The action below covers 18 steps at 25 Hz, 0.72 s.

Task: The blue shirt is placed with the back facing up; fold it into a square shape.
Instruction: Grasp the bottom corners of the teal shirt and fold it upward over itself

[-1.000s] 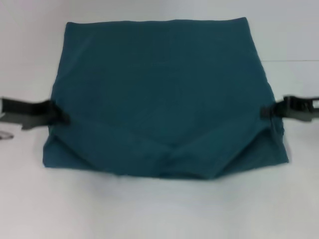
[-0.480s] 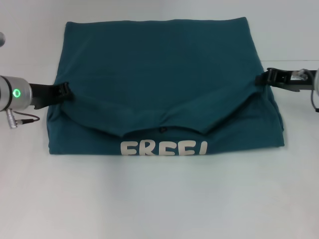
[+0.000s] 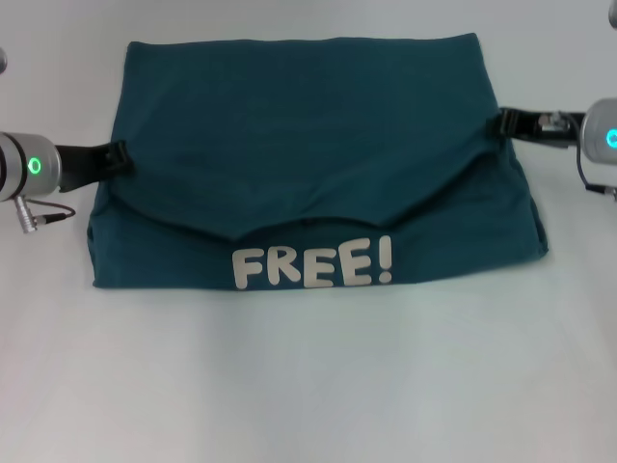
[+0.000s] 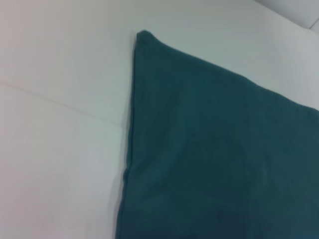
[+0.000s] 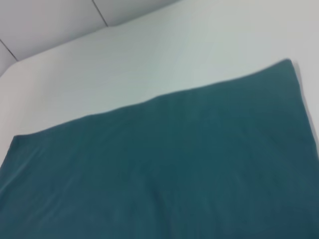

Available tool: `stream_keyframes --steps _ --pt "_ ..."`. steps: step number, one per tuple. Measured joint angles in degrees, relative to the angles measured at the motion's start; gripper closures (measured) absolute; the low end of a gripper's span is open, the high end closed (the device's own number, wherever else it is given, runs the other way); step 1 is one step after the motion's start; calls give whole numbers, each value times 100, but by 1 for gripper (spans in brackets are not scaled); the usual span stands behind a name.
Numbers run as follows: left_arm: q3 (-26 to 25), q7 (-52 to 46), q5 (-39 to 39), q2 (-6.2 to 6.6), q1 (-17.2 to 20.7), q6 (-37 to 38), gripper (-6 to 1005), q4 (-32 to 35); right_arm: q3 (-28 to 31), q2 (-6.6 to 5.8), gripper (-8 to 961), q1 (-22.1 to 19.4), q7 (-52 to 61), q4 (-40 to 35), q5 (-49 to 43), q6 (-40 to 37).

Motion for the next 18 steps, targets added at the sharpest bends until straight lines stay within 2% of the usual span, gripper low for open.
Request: stream_keyframes --steps 9,18 --pt "112 64 17 23 -191 -568 972 -180 -124 -115 937 328 2 168 -9 466" --pt "243 48 -25 -20 -272 -1077 972 -274 -357 -137 937 441 -6 361 -17 917"
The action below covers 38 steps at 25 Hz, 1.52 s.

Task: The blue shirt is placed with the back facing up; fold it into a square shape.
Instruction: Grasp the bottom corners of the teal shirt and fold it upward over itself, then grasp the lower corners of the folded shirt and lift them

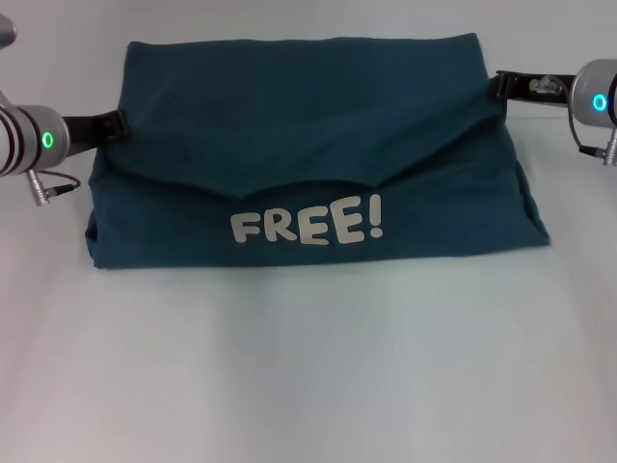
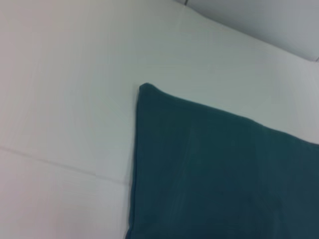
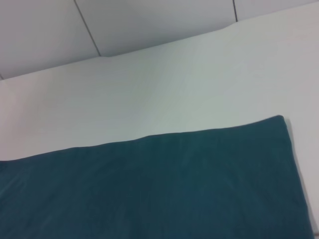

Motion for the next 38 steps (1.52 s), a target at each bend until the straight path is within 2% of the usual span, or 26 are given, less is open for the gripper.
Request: stream_keyframes --steps 6,17,20,23,26,31,34,38 --pt "107 26 22 -6 -63 -64 971 -10 -172 -107 937 146 6 216 -1 45" --pt "497 90 45 -20 -131 -341 971 -157 -227 -134 937 157 7 249 0 -8" --pt "482 92 49 -5 -135 -389 971 -152 -215 -137 879 111 7 249 1 -8" --pt "448 73 43 12 -67 -403 885 -94 -191 -158 821 38 86 240 11 -39" --pt "363 28 -11 8 133 -295 799 122 -167 -230 673 -91 288 156 22 -241" --pt "266 0 -344 -99 723 436 573 966 105 -291 419 -516 490 -349 165 -1276" --pt "267 15 -650 -58 1023 1222 488 1265 186 -293 420 -902 430 -705 550 -2015" --pt "125 33 -987 107 1290 2231 375 1328 340 -339 421 -1439 64 -841 1365 -2975"
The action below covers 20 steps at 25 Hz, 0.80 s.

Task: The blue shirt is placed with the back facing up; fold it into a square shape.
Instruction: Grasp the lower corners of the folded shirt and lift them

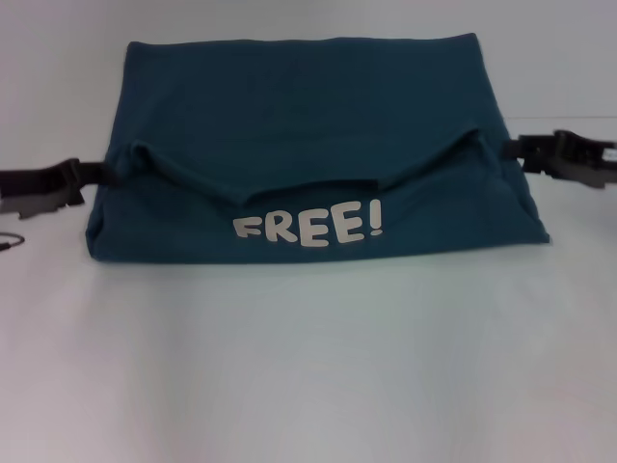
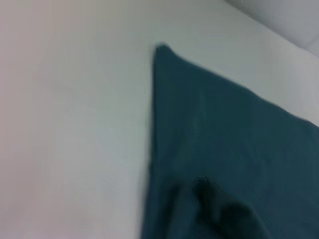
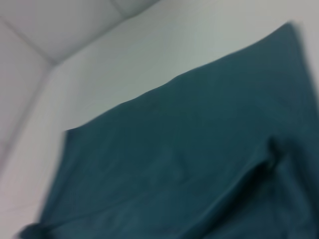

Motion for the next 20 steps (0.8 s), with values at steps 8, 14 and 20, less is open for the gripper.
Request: stream_keyframes --steps 8,14,20 --pt "-825 846 -230 44 261 1240 353 -7 474 -70 424 -742 -933 299 985 -1548" --pt "-881 1747 -473 -21 476 965 356 -216 649 -72 424 -885 -1413 536 1016 -1922" --pt "-824 1906 -464 -79 451 523 360 -493 653 -78 424 -868 -1506 593 996 -1844"
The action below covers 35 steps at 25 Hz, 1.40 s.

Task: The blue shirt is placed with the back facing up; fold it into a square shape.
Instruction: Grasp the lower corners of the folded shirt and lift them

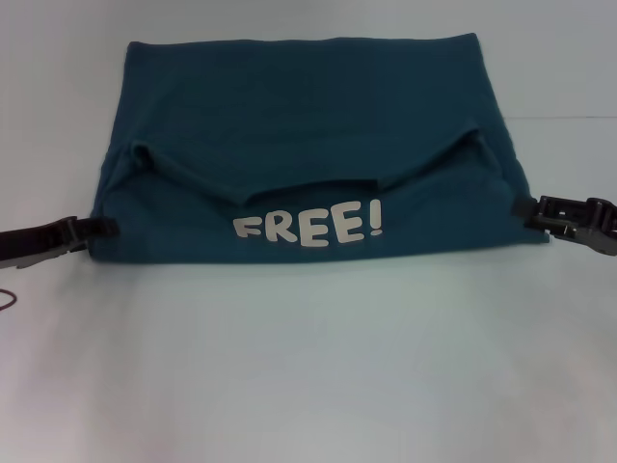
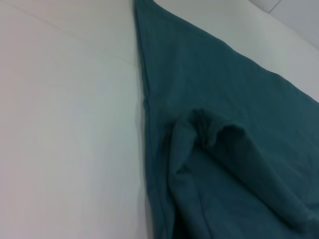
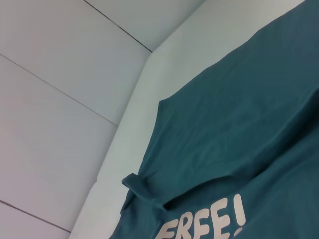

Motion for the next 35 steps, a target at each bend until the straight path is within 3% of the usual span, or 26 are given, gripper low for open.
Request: stream_keyframes --steps 10,16,22,27,32,34,35 --pt "300 -16 42 -58 -245 -343 375 -314 6 4 425 -1 -36 12 12 9" --pt "285 -47 -62 -74 -198 -253 384 -183 20 7 424 -4 -5 13 4 6" --pt "288 -39 -38 -82 -151 -186 557 -103 15 -3 415 19 43 13 -19 1" --pt "291 12 -42 -78 -138 -85 795 -58 -57 -60 399 69 207 -10 -178 -3" --pt "305 -10 -74 -35 -199 156 970 56 -65 -319 383 408 737 -52 -962 74" --pt "307 -26 -76 -30 -241 221 970 112 -68 -459 377 669 1130 -183 -1506 327" --pt "308 -28 -77 -28 -255 229 970 119 -68 -459 374 669 1130 -183 -1506 327"
